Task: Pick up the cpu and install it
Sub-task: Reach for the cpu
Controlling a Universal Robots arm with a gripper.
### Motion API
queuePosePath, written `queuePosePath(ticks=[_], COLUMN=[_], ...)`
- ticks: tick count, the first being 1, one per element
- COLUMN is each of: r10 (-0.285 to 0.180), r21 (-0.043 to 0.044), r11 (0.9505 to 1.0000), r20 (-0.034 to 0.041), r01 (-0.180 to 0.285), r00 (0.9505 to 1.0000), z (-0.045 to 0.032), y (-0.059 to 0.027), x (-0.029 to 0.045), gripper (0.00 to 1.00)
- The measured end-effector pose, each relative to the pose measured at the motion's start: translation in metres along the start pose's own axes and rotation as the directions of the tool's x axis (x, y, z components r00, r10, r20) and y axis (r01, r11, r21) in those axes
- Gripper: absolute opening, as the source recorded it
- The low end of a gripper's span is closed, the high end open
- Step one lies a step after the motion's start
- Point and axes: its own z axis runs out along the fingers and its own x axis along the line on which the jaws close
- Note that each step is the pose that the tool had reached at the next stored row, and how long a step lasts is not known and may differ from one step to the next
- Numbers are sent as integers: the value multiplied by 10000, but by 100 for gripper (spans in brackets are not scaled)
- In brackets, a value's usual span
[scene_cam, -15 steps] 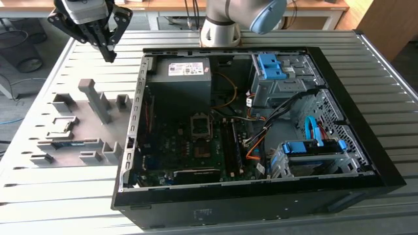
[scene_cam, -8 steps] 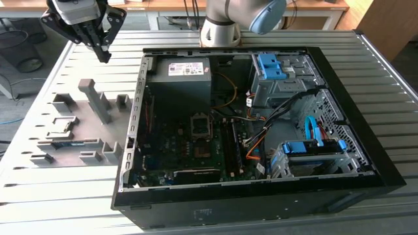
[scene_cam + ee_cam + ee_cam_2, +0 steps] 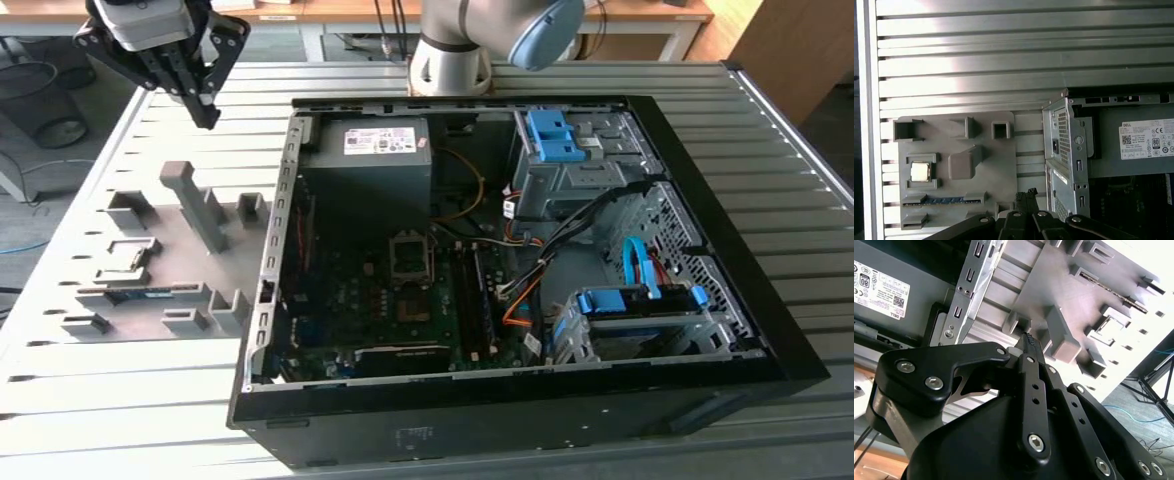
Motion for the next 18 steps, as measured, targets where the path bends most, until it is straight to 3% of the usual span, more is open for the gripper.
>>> queuePosePath(ticks=[9,18], r10=[0,0], r21=[1,5], r11=[10000,10000], r20=[-1,-2], r01=[0,0], r00=[10000,10000], z=[4,20], y=[-10,-27], x=[126,336], gripper=[10,10])
